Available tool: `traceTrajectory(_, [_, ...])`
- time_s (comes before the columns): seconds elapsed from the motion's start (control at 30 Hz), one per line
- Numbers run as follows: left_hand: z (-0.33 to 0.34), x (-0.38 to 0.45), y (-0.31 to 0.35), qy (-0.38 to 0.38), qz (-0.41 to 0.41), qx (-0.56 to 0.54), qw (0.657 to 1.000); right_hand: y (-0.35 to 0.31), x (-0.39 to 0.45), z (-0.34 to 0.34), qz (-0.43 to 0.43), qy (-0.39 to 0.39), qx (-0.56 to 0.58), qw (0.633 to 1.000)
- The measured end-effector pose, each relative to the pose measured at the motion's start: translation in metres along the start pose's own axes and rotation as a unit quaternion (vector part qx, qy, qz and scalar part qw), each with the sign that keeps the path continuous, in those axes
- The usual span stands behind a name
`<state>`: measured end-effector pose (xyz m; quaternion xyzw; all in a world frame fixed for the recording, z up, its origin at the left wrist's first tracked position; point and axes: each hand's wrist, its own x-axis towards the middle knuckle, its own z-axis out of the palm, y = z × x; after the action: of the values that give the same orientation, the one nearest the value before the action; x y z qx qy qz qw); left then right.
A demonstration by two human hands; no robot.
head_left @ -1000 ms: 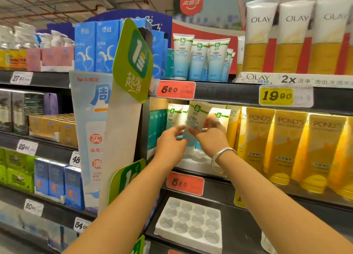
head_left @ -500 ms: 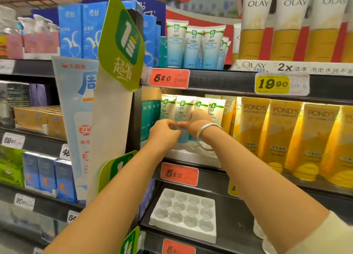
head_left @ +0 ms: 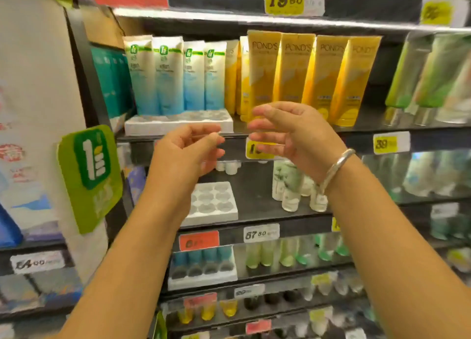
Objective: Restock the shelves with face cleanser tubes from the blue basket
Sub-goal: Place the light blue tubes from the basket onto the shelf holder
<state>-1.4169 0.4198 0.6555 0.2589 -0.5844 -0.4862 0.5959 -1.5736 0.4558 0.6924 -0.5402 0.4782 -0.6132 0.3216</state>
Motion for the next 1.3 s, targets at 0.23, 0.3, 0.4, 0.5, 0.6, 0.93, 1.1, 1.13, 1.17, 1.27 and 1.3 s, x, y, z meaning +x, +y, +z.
traceTrajectory(0.23, [0.006,-0.062,-0.077,-0.13,-0.15,-0.024,0.98,0.082,-0.109,-0.035,0.152,0.127,0.028,0.98])
traceTrajectory(0.3, [0.015,-0.081,-0.095,-0.169,-0.192,-0.033,0.966,0.099,-0.142,-0.049,0.19,0.176,0.038,0.965])
traceTrajectory(0.4, [0.028,-0.113,-0.123,-0.224,-0.26,-0.043,0.938,0.124,-0.194,-0.069,0.245,0.262,0.055,0.932])
traceTrajectory(0.5, [0.032,-0.153,-0.152,-0.259,-0.321,-0.034,0.91,0.153,-0.253,-0.08,0.315,0.334,0.061,0.886])
traceTrajectory(0.6, [0.045,-0.193,-0.173,-0.304,-0.373,-0.015,0.877,0.173,-0.317,-0.089,0.362,0.406,0.094,0.834])
traceTrajectory(0.93, [0.174,-0.327,-0.208,-0.425,-0.48,0.045,0.766,0.187,-0.507,-0.167,0.382,0.592,0.189,0.684])
traceTrajectory(1.1, [0.268,-0.394,-0.22,-0.466,-0.488,0.049,0.736,0.185,-0.59,-0.25,0.388,0.635,0.213,0.633])
traceTrajectory(1.13, [0.285,-0.408,-0.223,-0.47,-0.49,0.053,0.732,0.185,-0.608,-0.266,0.389,0.647,0.213,0.62])
traceTrajectory(1.17, [0.301,-0.422,-0.226,-0.473,-0.494,0.056,0.728,0.186,-0.626,-0.28,0.392,0.657,0.211,0.609])
traceTrajectory(1.27, [0.346,-0.466,-0.24,-0.478,-0.503,0.073,0.716,0.194,-0.675,-0.317,0.392,0.677,0.219,0.583])
traceTrajectory(1.3, [0.359,-0.48,-0.244,-0.48,-0.508,0.079,0.711,0.198,-0.688,-0.329,0.395,0.683,0.223,0.573])
